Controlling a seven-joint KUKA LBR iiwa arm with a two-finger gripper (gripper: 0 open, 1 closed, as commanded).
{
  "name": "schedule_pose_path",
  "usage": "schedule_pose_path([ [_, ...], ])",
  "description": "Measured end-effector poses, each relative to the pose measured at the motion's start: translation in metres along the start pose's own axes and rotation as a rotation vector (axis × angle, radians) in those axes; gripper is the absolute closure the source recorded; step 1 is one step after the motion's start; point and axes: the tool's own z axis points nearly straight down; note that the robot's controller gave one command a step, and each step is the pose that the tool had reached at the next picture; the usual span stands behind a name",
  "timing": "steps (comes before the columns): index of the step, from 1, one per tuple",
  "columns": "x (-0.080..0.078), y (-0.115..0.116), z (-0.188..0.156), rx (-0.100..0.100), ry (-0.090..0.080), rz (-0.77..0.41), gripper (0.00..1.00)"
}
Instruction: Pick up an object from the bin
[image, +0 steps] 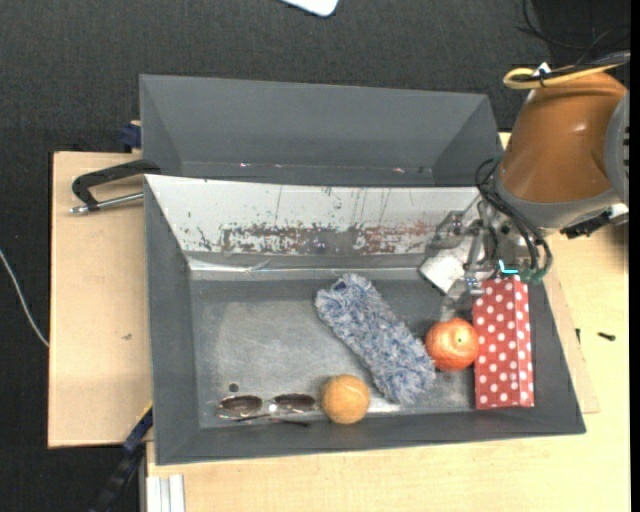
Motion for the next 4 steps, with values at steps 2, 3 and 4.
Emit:
schedule_pose_path([
  [2, 0.009, 0.046, 0.100, 0.000, -0.004, -0.082, 0.00],
  [3, 0.017, 0.076, 0.128, 0.002, -0.006, 0.186, 0.00],
  [4, -0.018, 0.059, 0.127, -0.004, -0.004, 0.182, 0.00],
])
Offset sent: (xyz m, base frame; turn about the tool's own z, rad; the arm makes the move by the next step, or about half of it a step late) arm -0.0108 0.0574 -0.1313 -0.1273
